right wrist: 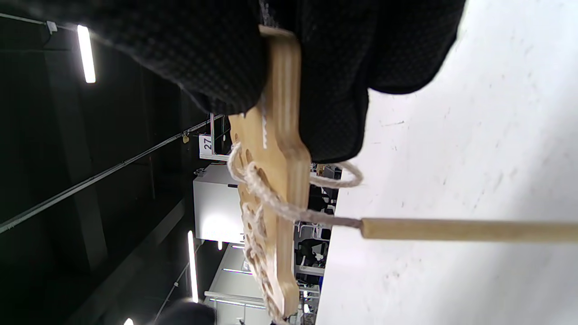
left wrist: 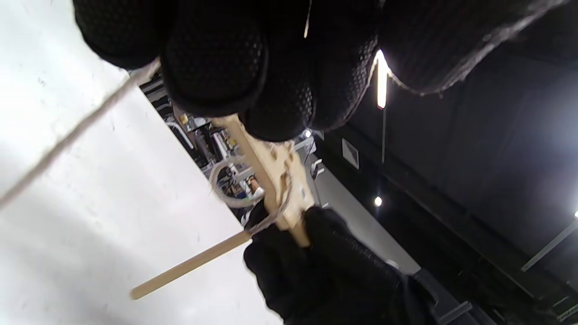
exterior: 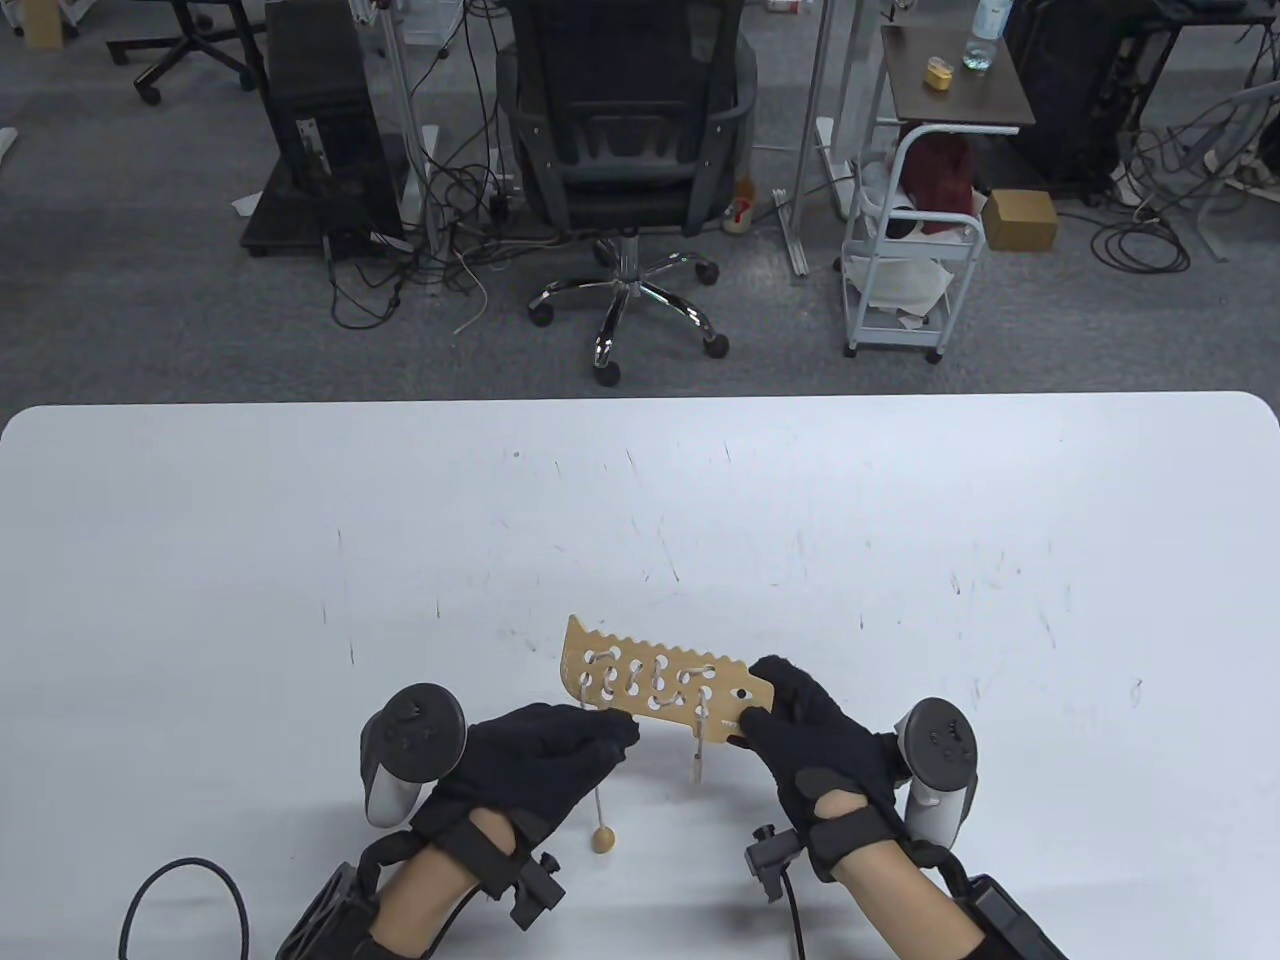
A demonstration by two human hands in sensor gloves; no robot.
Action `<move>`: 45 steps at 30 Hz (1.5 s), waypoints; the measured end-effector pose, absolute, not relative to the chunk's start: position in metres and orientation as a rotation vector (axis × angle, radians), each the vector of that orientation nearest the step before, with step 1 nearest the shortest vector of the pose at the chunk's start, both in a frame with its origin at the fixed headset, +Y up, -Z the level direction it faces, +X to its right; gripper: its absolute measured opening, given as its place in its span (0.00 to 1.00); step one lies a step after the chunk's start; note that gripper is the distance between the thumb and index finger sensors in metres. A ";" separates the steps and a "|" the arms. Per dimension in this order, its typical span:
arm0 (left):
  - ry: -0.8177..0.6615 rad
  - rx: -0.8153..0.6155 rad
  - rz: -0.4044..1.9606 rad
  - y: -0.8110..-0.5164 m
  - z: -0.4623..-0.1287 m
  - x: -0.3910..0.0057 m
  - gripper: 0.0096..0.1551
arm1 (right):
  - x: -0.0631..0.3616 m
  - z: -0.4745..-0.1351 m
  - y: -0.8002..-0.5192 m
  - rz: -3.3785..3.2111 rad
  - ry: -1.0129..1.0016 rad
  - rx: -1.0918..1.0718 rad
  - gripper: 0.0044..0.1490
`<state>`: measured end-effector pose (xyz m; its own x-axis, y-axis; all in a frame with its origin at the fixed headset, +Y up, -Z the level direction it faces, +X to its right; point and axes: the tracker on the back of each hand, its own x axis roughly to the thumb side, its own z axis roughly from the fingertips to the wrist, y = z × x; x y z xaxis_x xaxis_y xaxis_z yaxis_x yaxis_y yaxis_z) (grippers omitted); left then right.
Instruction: Thread rope through all holes on crocodile lacing toy
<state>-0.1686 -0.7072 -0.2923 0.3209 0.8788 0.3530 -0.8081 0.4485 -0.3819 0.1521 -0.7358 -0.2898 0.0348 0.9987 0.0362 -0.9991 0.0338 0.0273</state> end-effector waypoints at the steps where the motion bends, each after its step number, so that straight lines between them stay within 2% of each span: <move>1: -0.565 -0.185 1.110 -0.711 -0.293 -0.166 0.29 | 0.151 -0.289 -0.736 1.517 0.000 0.043 0.39; 5: -0.560 -0.270 1.115 -0.725 -0.293 -0.153 0.30 | 0.149 -0.287 -0.737 1.481 0.036 0.031 0.36; 16: -0.525 -0.374 0.985 -0.743 -0.289 -0.132 0.38 | 0.137 -0.281 -0.736 1.426 0.106 0.070 0.35; 23: -0.523 -0.429 0.998 -0.748 -0.289 -0.125 0.37 | 0.132 -0.277 -0.735 1.435 0.116 0.084 0.35; 30: -0.482 -0.427 1.057 -0.749 -0.291 -0.129 0.25 | 0.130 -0.276 -0.736 1.433 0.135 0.091 0.35; 38: -0.493 -0.402 1.094 -0.744 -0.289 -0.131 0.23 | 0.135 -0.278 -0.736 1.446 0.110 0.069 0.35; 45: -0.491 -0.302 1.112 -0.731 -0.289 -0.142 0.23 | 0.144 -0.284 -0.739 1.462 0.080 0.030 0.35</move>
